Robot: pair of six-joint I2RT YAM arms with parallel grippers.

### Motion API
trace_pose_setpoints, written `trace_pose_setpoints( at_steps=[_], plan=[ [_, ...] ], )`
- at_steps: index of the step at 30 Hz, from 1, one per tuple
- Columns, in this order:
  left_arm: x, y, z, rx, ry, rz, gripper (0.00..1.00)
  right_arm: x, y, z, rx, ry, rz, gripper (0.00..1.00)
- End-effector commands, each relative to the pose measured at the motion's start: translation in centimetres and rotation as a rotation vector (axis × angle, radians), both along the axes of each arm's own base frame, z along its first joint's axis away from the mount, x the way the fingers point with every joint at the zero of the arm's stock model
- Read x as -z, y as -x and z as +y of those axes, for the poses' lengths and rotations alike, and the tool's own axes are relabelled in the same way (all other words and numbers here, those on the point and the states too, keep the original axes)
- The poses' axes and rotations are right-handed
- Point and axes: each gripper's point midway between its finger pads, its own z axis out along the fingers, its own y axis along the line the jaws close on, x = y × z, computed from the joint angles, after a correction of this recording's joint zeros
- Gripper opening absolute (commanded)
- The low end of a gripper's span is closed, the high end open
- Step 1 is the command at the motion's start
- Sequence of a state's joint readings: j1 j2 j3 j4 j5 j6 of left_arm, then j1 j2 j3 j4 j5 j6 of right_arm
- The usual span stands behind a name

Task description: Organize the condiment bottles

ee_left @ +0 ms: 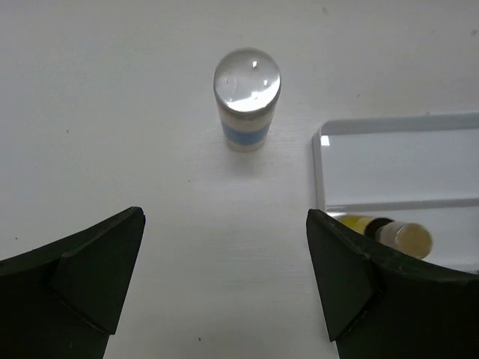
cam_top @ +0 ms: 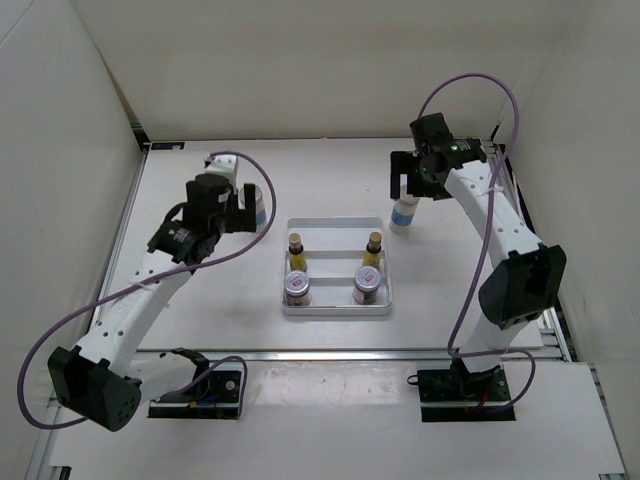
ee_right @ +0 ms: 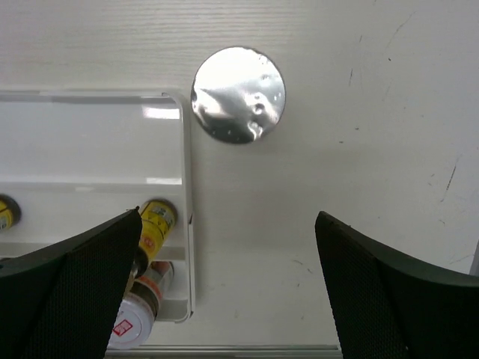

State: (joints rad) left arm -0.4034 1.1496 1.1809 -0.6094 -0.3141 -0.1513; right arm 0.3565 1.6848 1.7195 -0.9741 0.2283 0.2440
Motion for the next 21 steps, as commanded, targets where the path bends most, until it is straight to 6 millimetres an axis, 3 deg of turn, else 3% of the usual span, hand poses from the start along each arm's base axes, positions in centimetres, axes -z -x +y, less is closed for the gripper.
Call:
trace_pose_setpoints(
  at_steps=[1, 4, 9, 12, 14, 15, 17, 18, 21],
  plan=[
    [1.7, 0.6, 0.3, -0.005, 0.007, -0.032, 1.0, -1.1, -2.6, 0.5, -0.023, -0.049, -0.041, 1.0],
    [3.3, 1.3, 0.6, -0.01, 0.028, -0.055, 1.0, 0.6, -3.8, 0.5, -0.027, -0.064, 0.004, 1.0],
    [2.0, 1.3, 0.9, -0.035, 0.036, -0.117, 1.0, 4.2, -5.5, 1.0, -0.02, -0.073, 0.078, 1.0],
    [2.6, 0.8, 0.9, -0.046, 0.02, -0.097, 1.0, 6.1, -6.3, 0.8, -0.001, -0.068, 0.115, 1.0],
    [2.9, 0.5, 0.8, -0.045, 0.015, -0.086, 1.0, 7.0, -6.4, 0.9, 0.008, -0.067, 0.137, 0.91],
    [2.9, 0.5, 0.8, -0.045, 0.015, -0.086, 1.0, 7.4, -6.4, 0.7, 0.013, -0.057, 0.143, 0.79],
    [3.2, 0.4, 0.7, -0.045, 0.011, -0.078, 1.0, 7.4, -6.4, 0.7, 0.013, -0.057, 0.143, 0.68],
    [3.2, 0.4, 0.7, -0.045, 0.011, -0.078, 1.0, 7.0, -6.7, 0.8, 0.012, -0.06, 0.131, 0.55],
    [3.2, 0.4, 0.7, -0.045, 0.011, -0.078, 1.0, 5.7, -6.9, -0.3, 0.043, -0.017, 0.087, 0.35]
  ],
)
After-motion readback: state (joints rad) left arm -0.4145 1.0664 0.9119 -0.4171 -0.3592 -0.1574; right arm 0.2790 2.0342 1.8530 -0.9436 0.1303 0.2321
